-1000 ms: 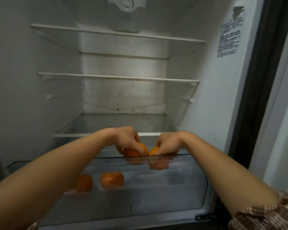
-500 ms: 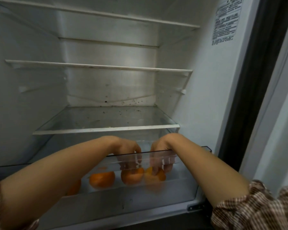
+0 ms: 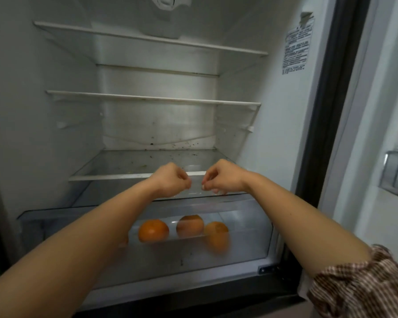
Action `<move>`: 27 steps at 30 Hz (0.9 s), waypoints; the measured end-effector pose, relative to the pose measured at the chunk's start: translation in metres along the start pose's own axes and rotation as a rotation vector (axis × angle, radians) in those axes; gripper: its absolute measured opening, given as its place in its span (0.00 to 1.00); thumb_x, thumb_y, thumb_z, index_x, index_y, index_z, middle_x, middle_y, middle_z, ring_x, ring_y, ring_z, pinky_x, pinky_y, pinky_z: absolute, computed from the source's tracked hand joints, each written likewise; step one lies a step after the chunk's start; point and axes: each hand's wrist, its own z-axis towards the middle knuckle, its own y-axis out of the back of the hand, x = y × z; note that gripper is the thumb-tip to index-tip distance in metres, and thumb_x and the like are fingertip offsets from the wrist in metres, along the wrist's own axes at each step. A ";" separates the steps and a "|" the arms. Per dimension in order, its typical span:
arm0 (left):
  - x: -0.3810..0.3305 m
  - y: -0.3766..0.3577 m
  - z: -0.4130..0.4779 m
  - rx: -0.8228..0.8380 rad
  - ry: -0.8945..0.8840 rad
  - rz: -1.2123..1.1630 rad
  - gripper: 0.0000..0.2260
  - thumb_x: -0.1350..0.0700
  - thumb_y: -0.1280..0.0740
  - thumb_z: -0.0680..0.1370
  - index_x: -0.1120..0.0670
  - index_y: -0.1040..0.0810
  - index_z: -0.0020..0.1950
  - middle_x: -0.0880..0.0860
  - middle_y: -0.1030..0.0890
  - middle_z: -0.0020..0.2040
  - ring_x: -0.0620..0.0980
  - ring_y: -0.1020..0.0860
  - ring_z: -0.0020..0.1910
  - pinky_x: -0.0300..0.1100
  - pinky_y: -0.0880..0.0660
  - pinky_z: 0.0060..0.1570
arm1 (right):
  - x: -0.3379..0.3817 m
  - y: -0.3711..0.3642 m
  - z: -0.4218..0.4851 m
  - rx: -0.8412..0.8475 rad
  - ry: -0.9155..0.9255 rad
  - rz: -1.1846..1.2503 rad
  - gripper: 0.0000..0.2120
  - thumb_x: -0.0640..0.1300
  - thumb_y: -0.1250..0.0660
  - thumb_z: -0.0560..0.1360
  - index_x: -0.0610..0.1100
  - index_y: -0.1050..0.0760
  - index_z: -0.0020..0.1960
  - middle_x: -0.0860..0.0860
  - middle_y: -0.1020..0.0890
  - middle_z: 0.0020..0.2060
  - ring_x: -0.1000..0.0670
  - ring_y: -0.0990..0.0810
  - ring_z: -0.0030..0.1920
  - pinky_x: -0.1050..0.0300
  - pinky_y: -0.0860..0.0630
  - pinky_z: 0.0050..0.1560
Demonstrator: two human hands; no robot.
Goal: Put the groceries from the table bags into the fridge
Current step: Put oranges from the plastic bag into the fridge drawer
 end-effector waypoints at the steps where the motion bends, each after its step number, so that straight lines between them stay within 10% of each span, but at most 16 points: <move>1: 0.000 0.002 -0.007 -0.123 -0.011 -0.011 0.08 0.55 0.33 0.76 0.53 0.17 0.52 0.52 0.17 0.47 0.48 0.23 0.44 0.38 0.29 0.45 | 0.004 -0.003 -0.008 -0.079 0.031 0.004 0.02 0.42 0.29 0.73 0.45 0.18 0.44 0.52 0.19 0.36 0.55 0.23 0.36 0.64 0.27 0.35; 7: 0.006 0.008 -0.066 -0.476 -0.040 -0.028 0.10 0.54 0.36 0.75 0.52 0.20 0.53 0.51 0.17 0.50 0.54 0.20 0.49 0.46 0.23 0.48 | 0.027 -0.032 -0.062 -0.364 0.126 -0.028 0.10 0.47 0.30 0.73 0.46 0.19 0.52 0.52 0.19 0.43 0.50 0.20 0.45 0.56 0.23 0.46; 27: 0.044 0.024 -0.500 -0.645 0.236 0.470 0.15 0.51 0.38 0.77 0.52 0.25 0.63 0.52 0.24 0.61 0.53 0.28 0.61 0.48 0.28 0.54 | 0.179 -0.227 -0.307 -0.150 0.577 -0.099 0.18 0.50 0.34 0.76 0.42 0.26 0.62 0.45 0.22 0.58 0.44 0.25 0.60 0.50 0.28 0.59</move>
